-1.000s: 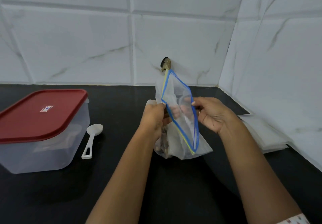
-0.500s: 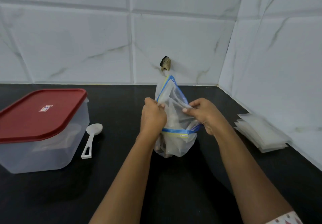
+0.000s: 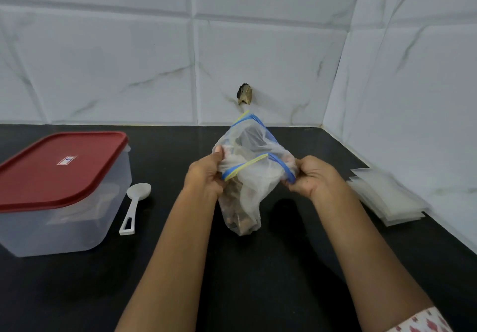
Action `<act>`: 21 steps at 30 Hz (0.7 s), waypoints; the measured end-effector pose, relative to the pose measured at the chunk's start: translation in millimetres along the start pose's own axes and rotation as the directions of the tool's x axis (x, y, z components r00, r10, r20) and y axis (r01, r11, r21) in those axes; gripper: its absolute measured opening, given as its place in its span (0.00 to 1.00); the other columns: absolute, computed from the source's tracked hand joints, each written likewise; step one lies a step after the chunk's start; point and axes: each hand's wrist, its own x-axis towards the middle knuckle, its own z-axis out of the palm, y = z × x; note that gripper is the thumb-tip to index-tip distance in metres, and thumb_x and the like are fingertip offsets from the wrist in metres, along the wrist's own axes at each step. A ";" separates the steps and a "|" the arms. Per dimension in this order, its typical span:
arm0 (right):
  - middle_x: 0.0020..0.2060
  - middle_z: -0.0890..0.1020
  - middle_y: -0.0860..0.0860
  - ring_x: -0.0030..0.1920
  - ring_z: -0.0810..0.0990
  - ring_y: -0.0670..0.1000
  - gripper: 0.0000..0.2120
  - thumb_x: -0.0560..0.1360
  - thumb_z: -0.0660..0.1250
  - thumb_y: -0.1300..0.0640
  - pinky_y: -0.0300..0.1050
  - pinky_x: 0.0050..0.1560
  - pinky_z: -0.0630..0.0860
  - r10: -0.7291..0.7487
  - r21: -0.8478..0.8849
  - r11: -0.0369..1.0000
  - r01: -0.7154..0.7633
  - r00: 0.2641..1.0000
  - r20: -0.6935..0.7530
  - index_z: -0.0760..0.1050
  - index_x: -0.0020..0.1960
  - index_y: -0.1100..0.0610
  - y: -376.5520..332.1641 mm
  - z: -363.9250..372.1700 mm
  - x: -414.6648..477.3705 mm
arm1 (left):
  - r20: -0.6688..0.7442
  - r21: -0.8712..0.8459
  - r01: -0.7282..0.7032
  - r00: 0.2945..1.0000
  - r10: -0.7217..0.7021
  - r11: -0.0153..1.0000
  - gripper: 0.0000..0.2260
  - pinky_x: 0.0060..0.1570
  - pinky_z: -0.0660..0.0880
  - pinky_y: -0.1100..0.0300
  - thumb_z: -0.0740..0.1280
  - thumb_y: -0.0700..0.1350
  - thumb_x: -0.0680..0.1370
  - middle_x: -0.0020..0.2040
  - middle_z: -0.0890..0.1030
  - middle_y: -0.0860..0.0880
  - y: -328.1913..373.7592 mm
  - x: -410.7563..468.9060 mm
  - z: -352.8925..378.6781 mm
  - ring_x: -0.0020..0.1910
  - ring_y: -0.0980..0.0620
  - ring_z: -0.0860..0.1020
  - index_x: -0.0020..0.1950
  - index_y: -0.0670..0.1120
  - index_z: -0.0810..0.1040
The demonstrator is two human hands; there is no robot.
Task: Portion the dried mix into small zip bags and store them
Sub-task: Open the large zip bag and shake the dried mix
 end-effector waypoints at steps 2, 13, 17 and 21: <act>0.37 0.79 0.60 0.22 0.80 0.55 0.15 0.81 0.49 0.65 0.47 0.20 0.77 -0.032 -0.068 0.997 0.032 0.999 0.005 0.73 0.44 0.64 0.9 1.6 0.3 | 0.077 -0.167 0.118 0.991 -0.107 0.979 0.10 0.64 0.69 0.47 0.60 0.42 0.80 0.59 0.77 0.41 5.7 -4.2 -0.1 0.61 0.43 0.75 0.42 0.38 0.74; 0.41 0.79 0.54 0.41 0.77 0.51 0.07 0.74 0.68 0.55 0.40 0.39 0.71 -0.462 -0.875 0.311 0.371 0.864 0.202 0.77 0.40 0.57 8.3 -1.2 4.1 | 0.130 0.006 0.176 0.976 -0.175 0.984 0.15 0.51 0.72 0.42 0.50 0.38 0.79 0.46 0.78 0.39 10.7 -11.5 -5.9 0.47 0.41 0.77 0.48 0.37 0.76; 0.38 0.80 0.58 0.39 0.78 0.56 0.13 0.77 0.64 0.57 0.48 0.45 0.75 -0.455 -0.757 0.540 0.369 0.884 0.106 0.76 0.35 0.57 8.4 1.0 11.6 | 0.133 0.058 0.079 0.987 -0.086 0.995 0.16 0.54 0.74 0.49 0.56 0.45 0.72 0.53 0.77 0.42 13.8 -9.5 -5.8 0.48 0.43 0.76 0.53 0.39 0.75; 0.34 0.77 0.58 0.31 0.77 0.53 0.12 0.79 0.60 0.63 0.52 0.40 0.76 -0.262 -0.347 0.904 0.250 0.965 0.012 0.74 0.37 0.63 8.4 4.8 6.3 | 0.037 0.420 -0.067 0.998 0.057 0.905 0.28 0.47 0.78 0.51 0.73 0.52 0.67 0.52 0.76 0.44 5.4 -7.1 0.3 0.46 0.46 0.78 0.59 0.42 0.66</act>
